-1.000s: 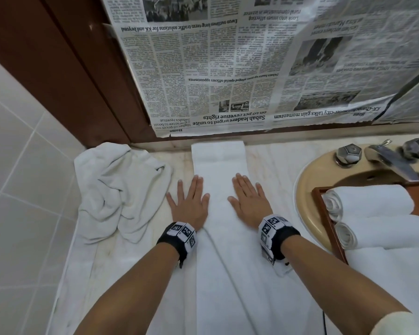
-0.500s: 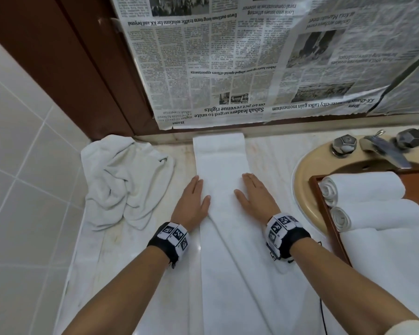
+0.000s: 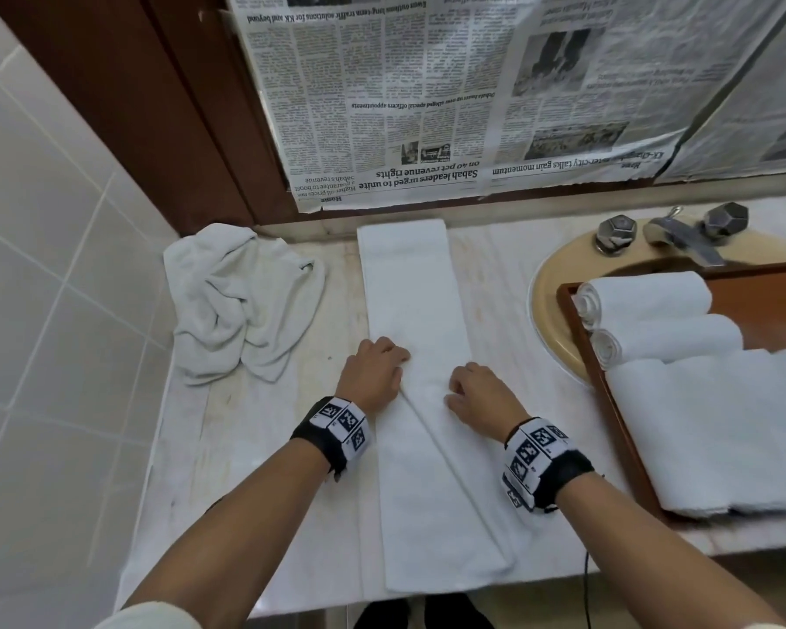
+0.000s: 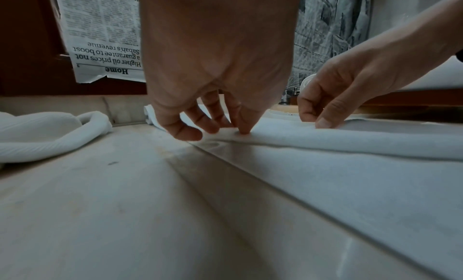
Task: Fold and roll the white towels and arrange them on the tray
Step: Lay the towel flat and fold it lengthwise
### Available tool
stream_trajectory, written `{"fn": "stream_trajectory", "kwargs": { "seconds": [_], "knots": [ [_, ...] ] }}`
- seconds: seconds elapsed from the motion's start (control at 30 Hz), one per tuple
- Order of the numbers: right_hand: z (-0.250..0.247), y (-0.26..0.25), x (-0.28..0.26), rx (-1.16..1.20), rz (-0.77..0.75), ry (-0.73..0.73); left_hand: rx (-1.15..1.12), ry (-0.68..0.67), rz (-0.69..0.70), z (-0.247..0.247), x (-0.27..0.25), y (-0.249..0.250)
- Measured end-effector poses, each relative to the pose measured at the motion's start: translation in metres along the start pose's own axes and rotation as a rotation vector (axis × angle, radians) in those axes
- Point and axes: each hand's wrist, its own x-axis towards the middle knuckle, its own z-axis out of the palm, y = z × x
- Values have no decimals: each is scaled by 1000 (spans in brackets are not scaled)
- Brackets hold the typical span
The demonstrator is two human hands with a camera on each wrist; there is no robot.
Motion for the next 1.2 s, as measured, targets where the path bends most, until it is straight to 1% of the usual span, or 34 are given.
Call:
{"fn": "stream_trajectory", "kwargs": {
  "seconds": [0.17,0.27,0.33,0.43,0.53,0.6,0.73,0.87,0.93,1.07,1.2],
  "knots": [
    [-6,-15,-12,57,100,-48,-99,29,46,5,-10,-8],
    [-8,-23,-22,-32,107,-91,-192,88,31,5,-19,-13],
    [-8,-28,-28,-82,124,-115,-240,117,-5,5,-27,-16],
    [-9,-39,-38,-24,81,-100,-287,134,-80,5,-37,-21],
    [-6,-60,-50,62,-4,-99,-301,128,-99,7,-45,-25],
    [5,-77,-57,84,-30,-131,-300,109,-108,9,-51,-27],
    [38,-99,-67,-5,-44,-255,-294,120,-123,12,-56,-27],
    [51,-108,-75,-83,-51,-308,-331,112,-157,12,-59,-24],
    [50,-107,-76,-53,-39,-330,-352,102,-158,12,-62,-24],
    [45,-98,-78,86,-41,-334,-348,89,-133,15,-71,-25],
    [42,-86,-80,223,-42,-243,-380,111,-156,19,-80,-22]
  ]
}}
